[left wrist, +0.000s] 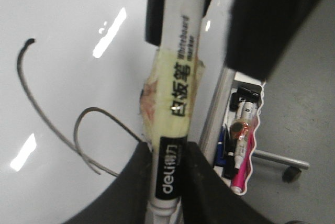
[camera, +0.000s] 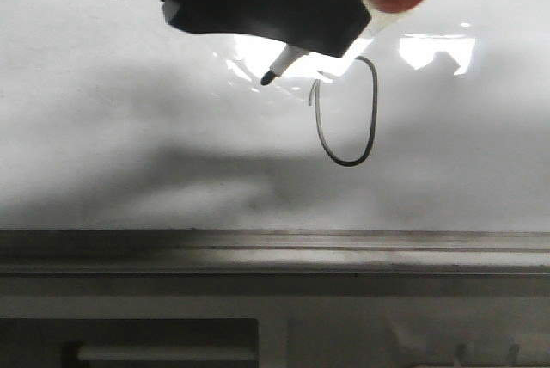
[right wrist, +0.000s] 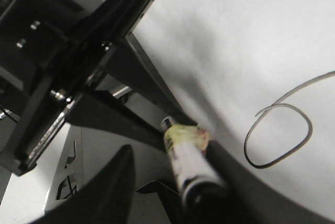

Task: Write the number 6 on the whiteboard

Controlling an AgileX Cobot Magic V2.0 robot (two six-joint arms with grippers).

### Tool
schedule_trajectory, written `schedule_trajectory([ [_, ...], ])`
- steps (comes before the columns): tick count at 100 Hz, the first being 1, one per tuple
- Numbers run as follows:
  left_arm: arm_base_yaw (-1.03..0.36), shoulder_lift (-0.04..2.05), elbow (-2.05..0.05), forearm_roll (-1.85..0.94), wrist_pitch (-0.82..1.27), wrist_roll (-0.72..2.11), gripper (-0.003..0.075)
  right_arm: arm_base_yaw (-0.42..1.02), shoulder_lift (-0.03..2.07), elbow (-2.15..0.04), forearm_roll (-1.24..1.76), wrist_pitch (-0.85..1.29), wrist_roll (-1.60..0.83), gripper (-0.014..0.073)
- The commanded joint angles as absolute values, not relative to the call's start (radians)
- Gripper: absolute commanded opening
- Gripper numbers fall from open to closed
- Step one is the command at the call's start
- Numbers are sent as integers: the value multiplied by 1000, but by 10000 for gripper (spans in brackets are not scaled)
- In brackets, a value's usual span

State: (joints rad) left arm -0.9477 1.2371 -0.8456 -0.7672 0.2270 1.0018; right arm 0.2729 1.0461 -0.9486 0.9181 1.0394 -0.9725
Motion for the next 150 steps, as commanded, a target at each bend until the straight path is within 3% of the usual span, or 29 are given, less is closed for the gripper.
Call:
schedule_trajectory([
  [1, -935, 1205, -880, -798, 138, 960, -20, 264, 1027, -982, 961, 1014, -975, 465],
  [25, -828, 1064, -789, -837, 65, 744, -20, 119, 895, -976, 905, 996, -957, 469],
  [47, -818, 922, -603, -1218, -125, 721, -20, 22, 746, -871, 855, 918, -927, 469],
  [81, -820, 1034, -571, -1295, -248, 721, -20, 22, 695, -770, 865, 863, -923, 469],
  [126, -820, 1085, -571, -1295, -252, 721, -15, 22, 695, -770, 868, 855, -923, 469],
  [136, -820, 1085, -571, -1295, -251, 721, 54, 22, 695, -770, 868, 853, -923, 469],
  [150, -820, 1085, -571, -1295, -251, 721, 291, 22, 695, -770, 868, 850, -923, 469],
])
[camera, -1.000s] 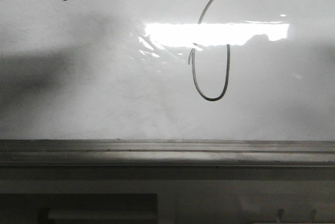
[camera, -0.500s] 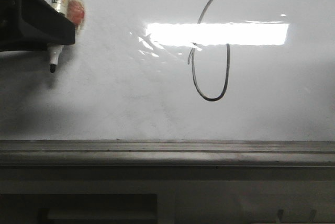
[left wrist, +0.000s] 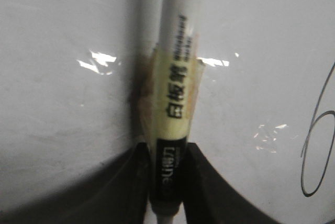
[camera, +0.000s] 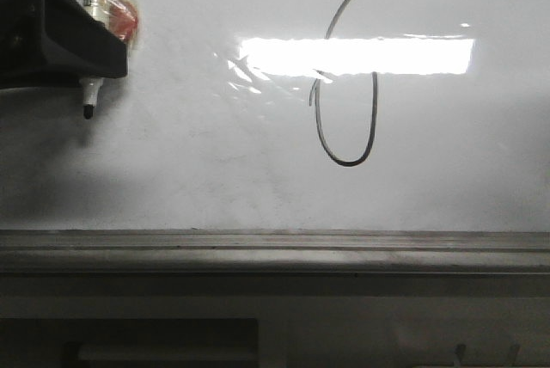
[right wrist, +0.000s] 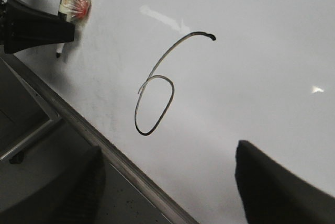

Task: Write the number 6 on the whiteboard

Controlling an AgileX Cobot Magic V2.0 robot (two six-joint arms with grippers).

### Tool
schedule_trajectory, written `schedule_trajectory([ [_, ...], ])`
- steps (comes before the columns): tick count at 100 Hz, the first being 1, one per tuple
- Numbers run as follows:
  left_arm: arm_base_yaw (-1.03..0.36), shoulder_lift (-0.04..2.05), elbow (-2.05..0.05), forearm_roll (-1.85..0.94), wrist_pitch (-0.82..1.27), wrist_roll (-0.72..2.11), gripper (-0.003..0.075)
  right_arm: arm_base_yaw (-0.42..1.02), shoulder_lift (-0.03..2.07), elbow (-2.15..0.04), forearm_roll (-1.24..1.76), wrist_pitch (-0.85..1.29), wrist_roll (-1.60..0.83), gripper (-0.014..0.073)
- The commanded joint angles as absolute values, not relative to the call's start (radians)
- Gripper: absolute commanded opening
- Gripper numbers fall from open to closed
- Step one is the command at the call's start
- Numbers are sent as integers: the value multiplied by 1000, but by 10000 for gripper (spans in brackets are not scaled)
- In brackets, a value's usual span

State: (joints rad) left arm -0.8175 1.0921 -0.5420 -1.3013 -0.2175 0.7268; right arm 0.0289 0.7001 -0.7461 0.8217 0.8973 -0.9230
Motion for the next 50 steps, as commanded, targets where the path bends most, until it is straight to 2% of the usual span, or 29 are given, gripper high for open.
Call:
schedule_trajectory([
  [1, -820, 1085, -571, -1295, -251, 721, 334, 22, 695, -770, 868, 850, -923, 469],
  [2, -820, 1085, -571, -1295, -251, 721, 334, 22, 695, -770, 868, 850, -923, 469],
  [12, -820, 1078, -571, -1282, -254, 721, 523, 22, 695, -770, 868, 850, -923, 469],
  [19, -820, 1061, -571, -1260, -257, 725, 586, 22, 695, -770, 871, 846, -923, 469],
  [50, -820, 806, -571, -1235, -257, 966, 587, 22, 694, -772, 1069, 695, -923, 464],
])
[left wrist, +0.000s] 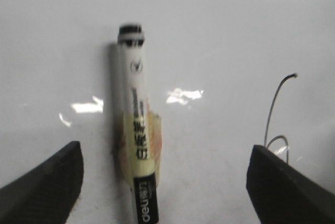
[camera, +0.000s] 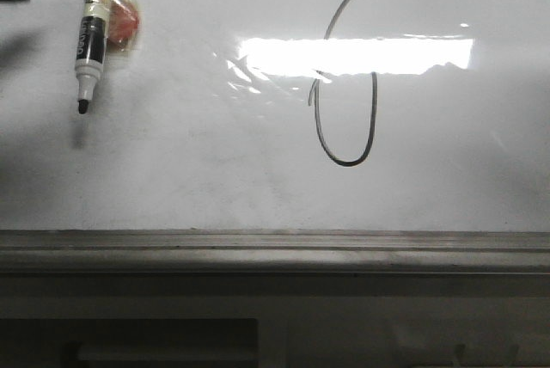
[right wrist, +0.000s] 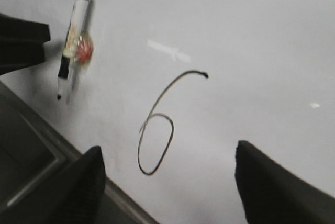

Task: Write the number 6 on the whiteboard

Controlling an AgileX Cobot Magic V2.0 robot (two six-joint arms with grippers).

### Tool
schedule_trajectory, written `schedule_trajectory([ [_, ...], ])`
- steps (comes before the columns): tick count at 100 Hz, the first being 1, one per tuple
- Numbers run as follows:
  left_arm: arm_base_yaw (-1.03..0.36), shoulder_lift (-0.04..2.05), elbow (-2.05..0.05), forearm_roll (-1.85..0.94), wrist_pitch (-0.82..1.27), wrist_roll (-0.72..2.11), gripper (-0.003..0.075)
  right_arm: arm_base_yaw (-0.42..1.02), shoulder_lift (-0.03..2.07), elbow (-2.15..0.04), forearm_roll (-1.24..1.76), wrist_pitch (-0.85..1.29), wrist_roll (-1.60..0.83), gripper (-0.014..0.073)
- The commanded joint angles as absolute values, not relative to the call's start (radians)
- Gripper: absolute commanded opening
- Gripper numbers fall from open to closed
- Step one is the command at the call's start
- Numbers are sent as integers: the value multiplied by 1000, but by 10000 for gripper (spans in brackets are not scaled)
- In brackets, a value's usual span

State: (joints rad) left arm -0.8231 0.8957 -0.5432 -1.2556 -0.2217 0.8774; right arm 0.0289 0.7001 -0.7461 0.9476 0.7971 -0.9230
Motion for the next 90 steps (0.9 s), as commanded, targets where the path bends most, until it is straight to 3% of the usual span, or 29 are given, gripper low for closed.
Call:
schedule_trajectory([
  [1, -820, 799, -571, -1235, -257, 982, 587, 22, 694, -772, 1082, 685, -923, 461],
  [11, -820, 701, -571, -1235, -252, 1102, 587, 22, 694, -772, 1148, 641, -923, 379],
  [20, -820, 626, -567, -1239, -243, 1140, 550, 22, 688, -769, 1152, 636, -923, 200],
  [27, -820, 571, -552, -1240, -231, 1142, 439, 22, 665, -758, 1150, 636, -949, 15],
  [30, -820, 550, -540, -1240, -223, 1144, 357, 22, 648, -747, 1150, 634, -975, -76],
  [43, -820, 458, -477, -1231, -149, 1146, -13, 22, 508, -657, 1152, 559, -1040, -43],
  [90, -820, 9, -183, -1268, -116, 1161, -20, 22, 0, -267, 1150, 477, -1123, -45],
])
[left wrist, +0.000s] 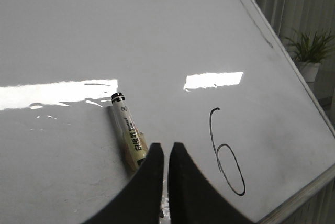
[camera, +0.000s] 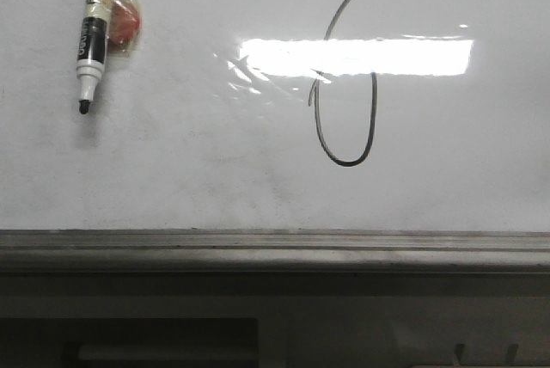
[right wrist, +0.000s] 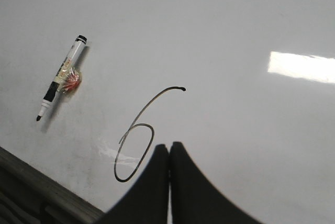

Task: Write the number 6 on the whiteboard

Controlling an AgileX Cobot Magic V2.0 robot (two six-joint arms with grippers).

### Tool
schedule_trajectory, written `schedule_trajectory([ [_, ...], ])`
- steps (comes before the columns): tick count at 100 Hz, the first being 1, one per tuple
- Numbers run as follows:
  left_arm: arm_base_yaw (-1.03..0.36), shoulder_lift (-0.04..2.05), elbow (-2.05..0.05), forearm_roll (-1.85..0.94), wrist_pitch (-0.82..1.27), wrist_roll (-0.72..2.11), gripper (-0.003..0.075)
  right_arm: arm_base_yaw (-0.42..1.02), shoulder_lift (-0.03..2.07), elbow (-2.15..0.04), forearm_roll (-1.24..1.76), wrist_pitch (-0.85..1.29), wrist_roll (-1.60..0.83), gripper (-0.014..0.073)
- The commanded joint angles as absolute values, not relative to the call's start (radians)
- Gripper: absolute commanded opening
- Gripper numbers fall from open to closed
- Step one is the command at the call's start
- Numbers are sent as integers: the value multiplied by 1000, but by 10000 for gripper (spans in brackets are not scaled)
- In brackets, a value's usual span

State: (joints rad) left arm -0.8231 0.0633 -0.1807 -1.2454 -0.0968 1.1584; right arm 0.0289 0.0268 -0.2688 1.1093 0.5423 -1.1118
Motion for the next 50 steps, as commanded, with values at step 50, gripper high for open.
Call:
schedule_trajectory([
  [50, -820, -32, -175, -1292, -129, 1161, -20, 22, -20, -231, 1148, 462, -1123, -45],
])
